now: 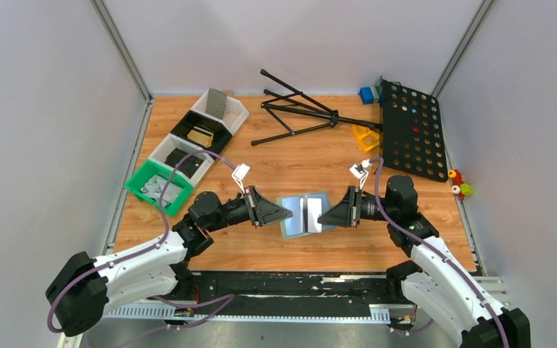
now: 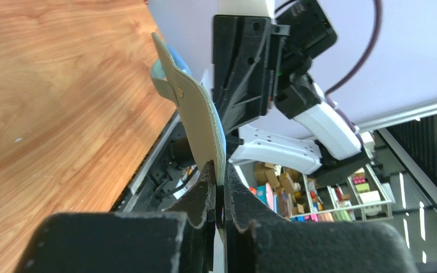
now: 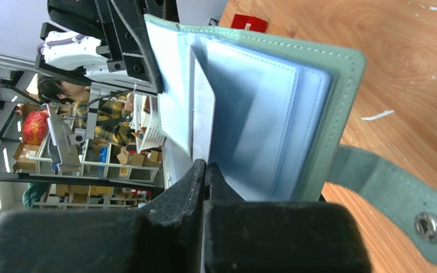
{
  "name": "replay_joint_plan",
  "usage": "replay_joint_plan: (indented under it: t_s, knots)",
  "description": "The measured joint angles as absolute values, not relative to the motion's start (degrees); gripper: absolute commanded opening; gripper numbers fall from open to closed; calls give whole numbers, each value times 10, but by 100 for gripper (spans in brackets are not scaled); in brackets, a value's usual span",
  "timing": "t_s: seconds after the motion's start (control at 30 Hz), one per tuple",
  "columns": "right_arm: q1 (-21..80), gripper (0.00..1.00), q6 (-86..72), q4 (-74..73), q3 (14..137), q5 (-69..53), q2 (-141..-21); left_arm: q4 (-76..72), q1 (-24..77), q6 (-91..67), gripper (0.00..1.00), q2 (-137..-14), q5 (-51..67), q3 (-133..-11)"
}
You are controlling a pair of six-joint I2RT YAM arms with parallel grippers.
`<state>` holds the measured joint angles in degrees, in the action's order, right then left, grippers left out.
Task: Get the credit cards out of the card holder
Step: Remove the credit card from the card holder.
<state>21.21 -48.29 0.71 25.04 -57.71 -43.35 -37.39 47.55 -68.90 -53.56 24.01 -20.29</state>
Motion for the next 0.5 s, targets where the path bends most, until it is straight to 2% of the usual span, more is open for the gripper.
replay_joint_plan:
  t_s: [0.37,0.47,0.5]
  knots:
    - [182,0,-378,-176,268,-507,-424,-161,475,-611,5,-566,133,-221]
    - [182,0,-353,-211,276,-482,-427,-102,474,-582,8,-603,103,-233]
    - [182,0,-346,-221,278,-476,-426,-88,474,-574,12,-612,97,-237]
